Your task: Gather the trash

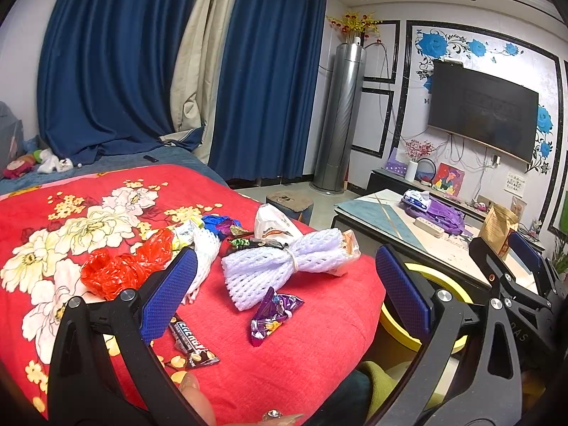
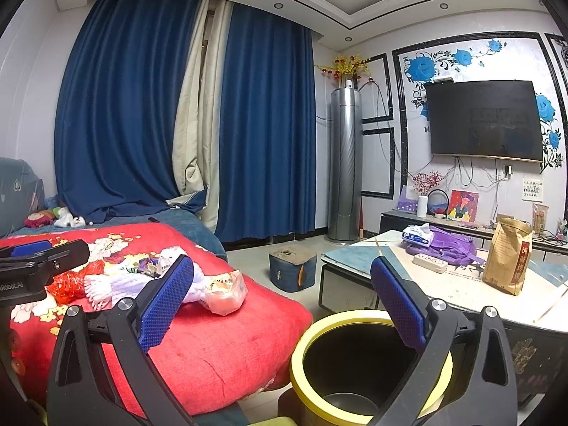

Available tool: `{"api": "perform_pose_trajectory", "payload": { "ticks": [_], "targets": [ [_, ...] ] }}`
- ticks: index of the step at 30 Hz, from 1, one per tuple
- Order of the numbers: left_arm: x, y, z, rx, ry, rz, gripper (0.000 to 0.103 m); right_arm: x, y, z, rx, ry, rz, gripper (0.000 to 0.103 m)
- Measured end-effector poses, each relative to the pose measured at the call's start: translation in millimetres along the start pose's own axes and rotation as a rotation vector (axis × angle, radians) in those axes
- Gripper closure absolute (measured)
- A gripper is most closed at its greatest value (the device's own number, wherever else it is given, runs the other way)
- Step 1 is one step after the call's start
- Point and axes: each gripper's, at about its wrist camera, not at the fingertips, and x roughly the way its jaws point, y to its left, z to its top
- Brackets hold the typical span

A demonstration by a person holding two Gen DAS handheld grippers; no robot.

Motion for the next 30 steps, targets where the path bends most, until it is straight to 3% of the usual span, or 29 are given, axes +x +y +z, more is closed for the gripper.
{"api": "perform_pose_trajectory", "payload": {
  "ticks": [14,30],
  "targets": [
    [2.6,6.7,-1.5,-0.008,0.001,0.012,0.011,3.7,2.9,-1.5,-0.005,0.016,0.015,0.006],
    [1.8,49.5,13.6,-0.074,-0.011,0.163,0.011,34.0,51.5,16.3,-0.045,0.098,0.288,0.006]
  ]
}}
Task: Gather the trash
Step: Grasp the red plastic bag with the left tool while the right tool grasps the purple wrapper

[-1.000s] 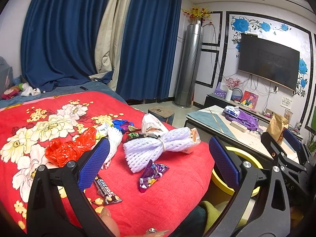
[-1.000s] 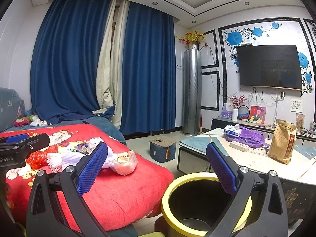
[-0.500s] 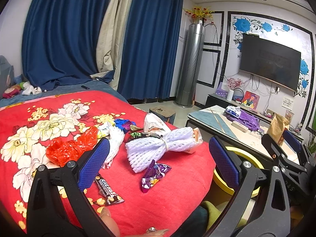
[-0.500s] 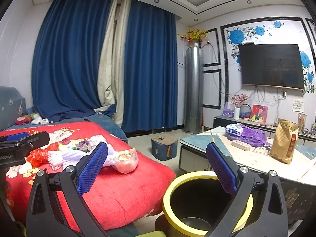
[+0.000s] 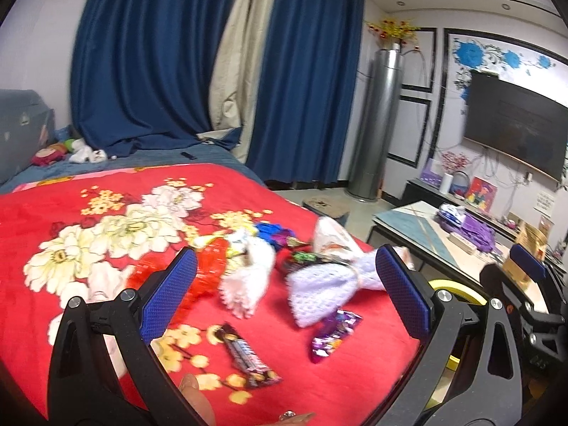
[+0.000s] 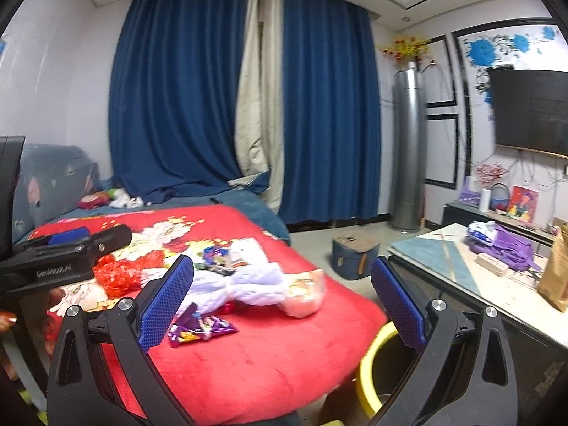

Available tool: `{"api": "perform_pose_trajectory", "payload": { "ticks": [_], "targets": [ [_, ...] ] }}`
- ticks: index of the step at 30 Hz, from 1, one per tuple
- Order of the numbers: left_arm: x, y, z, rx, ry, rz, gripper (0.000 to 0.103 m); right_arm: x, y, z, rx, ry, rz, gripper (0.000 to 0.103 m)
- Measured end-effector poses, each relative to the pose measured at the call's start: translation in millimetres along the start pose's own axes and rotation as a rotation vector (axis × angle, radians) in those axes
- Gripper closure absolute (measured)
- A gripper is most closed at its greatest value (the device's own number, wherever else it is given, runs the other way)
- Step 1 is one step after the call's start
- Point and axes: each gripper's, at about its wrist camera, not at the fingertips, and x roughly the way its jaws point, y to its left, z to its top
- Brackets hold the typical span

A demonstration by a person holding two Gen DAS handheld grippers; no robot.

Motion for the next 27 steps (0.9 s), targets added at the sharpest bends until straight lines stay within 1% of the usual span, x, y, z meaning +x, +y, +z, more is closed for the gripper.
{"api": "perform_pose_trajectory", "payload": {
  "ticks": [3,8,12,14,17,21,24,27],
  "targets": [
    [2.0,12.8,3.5,-0.015,0.000,0.041,0.011,14.1,10.9,1.7,-0.007,0.047,0.052,0.006],
    [8.1,35.5,8.7,-0.041,0.007,0.106,0.011,35.2,28.3,-4.1,-0.016,0.124,0.108,0.006],
    [17.0,53.6,9.3,-0.055,0.041,0.163,0.011,50.2,42.2,-11.3,-0.029,0.184,0.147,0.006],
    [22.9,63.9,8.4,-0.079,0.069,0.185,0.011,62.1,50.7,-16.7,-0.040,0.227,0.171,0.006],
    [29.5,77.3,4.4,-0.106,0.098,0.199,0.011,79.0,55.4,-23.8,-0.031,0.287,0.200,0.006],
    [42.5,97.3,-1.7,-0.153,0.153,0.202,0.011,103.5,64.3,-35.1,-0.040,0.376,0.215,0.006],
    [52.4,109.0,-7.4,-0.185,0.190,0.188,0.011,119.6,66.3,-42.9,-0.036,0.429,0.226,0.006],
    [64.3,121.0,-14.3,-0.239,0.248,0.163,0.011,133.0,67.5,-49.3,-0.024,0.470,0.239,0.006]
  ]
}}
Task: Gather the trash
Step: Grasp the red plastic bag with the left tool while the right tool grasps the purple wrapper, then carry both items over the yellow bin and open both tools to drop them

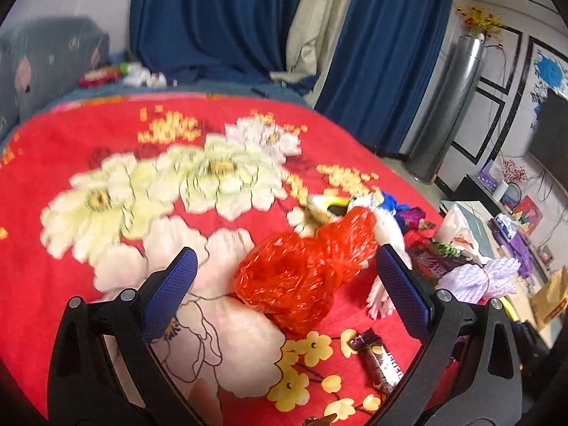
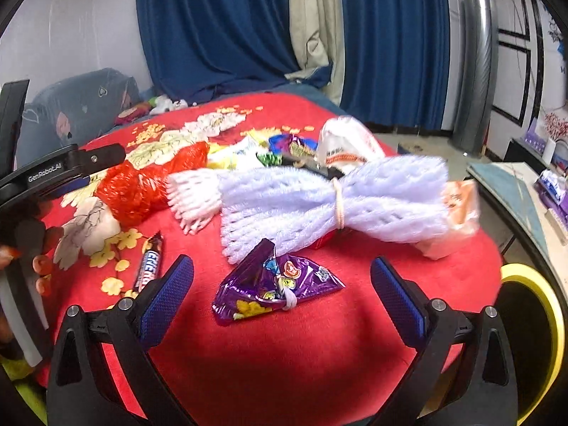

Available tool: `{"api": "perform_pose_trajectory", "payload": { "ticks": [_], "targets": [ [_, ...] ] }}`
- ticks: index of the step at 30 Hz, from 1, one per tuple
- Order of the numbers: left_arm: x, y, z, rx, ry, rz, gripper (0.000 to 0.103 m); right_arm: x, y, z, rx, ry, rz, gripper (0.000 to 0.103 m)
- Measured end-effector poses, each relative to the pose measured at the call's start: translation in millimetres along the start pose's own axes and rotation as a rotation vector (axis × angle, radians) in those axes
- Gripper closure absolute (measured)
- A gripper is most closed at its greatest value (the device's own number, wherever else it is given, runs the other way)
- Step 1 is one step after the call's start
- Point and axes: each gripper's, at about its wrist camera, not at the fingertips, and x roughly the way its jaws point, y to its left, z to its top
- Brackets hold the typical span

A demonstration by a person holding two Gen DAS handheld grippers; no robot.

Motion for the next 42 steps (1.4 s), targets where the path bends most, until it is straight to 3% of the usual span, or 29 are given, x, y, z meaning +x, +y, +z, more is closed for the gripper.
{"api": "perform_pose_trajectory", "payload": {
  "ticks": [3,5,11,17,20,23,26,29,33,42],
  "targets": [
    [10.9,5.9,-2.0,-0.013,0.032,-0.030,0.011,11.3,-5.4,-1.5,0.027,0.035,0.015,0.008],
    [15.0,8.5,-3.0,-0.022,0.048,-0.042,0.011,17.8,-10.2,-3.6,0.049,0.066,0.040,0.023],
    [26.2,12.2,-7.1,-0.040,0.094,-0.078,0.015,17.4,-17.6,-9.2,0.078,0.080,0.080,0.027],
    [29.0,11.0,-9.0,-0.034,0.127,-0.106,0.055,9.7,-22.9,-13.0,0.094,0.081,0.105,0.029],
    [26.1,10.9,-8.8,-0.032,0.126,-0.128,0.072,3.6,-25.6,-14.0,0.100,0.081,0.119,0.031],
    [19.5,9.2,-6.2,-0.020,0.106,-0.141,0.081,-3.2,-26.7,-14.7,0.100,0.077,0.130,0.036],
    [8.4,7.9,0.1,-0.011,0.067,-0.151,0.083,-10.6,-26.1,-16.4,0.094,0.083,0.148,0.051],
    [-0.5,5.2,7.2,-0.006,0.041,-0.165,0.083,-12.2,-25.7,-18.0,0.080,0.113,0.143,0.056],
    [-15.2,-0.2,12.1,0.004,-0.004,-0.179,0.083,-11.8,-27.9,-21.8,0.084,0.130,0.147,0.058],
    [-50.3,-27.1,22.1,0.073,-0.090,-0.248,0.083,-50.4,-33.8,-13.9,0.080,0.060,0.164,0.058]
  ]
}}
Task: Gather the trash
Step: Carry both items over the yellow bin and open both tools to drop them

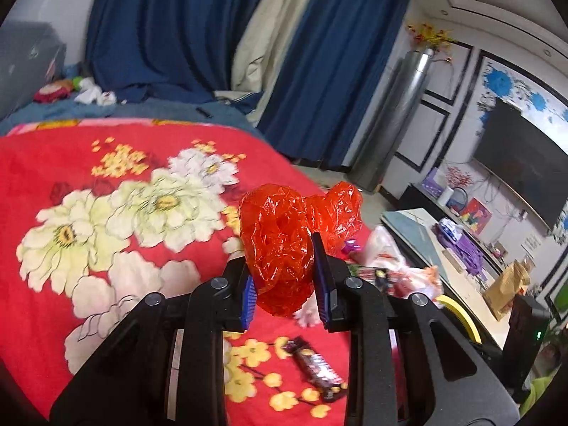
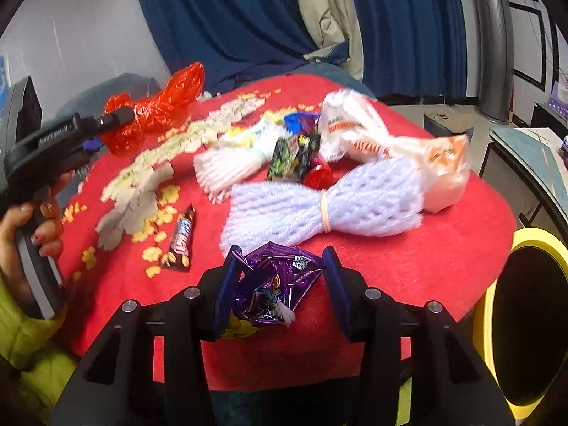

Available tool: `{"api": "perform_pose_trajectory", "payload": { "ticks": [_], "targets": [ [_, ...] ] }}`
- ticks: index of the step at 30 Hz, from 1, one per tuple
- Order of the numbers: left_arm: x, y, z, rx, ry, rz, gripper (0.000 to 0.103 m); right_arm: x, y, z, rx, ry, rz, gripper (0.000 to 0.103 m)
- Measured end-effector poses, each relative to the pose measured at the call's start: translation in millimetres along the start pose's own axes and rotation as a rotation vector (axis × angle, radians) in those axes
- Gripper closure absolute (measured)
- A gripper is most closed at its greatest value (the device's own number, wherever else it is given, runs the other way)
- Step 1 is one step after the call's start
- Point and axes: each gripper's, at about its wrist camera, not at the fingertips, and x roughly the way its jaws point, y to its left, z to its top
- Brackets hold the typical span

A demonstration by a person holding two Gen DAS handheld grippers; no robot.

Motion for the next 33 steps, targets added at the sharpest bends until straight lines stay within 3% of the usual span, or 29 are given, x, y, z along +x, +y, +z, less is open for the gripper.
{"api": "perform_pose_trajectory", "payload": {
  "ticks": [13,33],
  "targets": [
    [9.4,-75.6,-20.1,0.139,0.052,-0.123,0.083,-67.5,-43.0,20.8,0.093,-0.171,-0.076,0.058],
    [36.9,-164.7,-61.3,0.313,0.157,-0.259,0.083,-126.9,-131.9,3.9,0.266,-0.285,-0.292,0.058]
  ]
}}
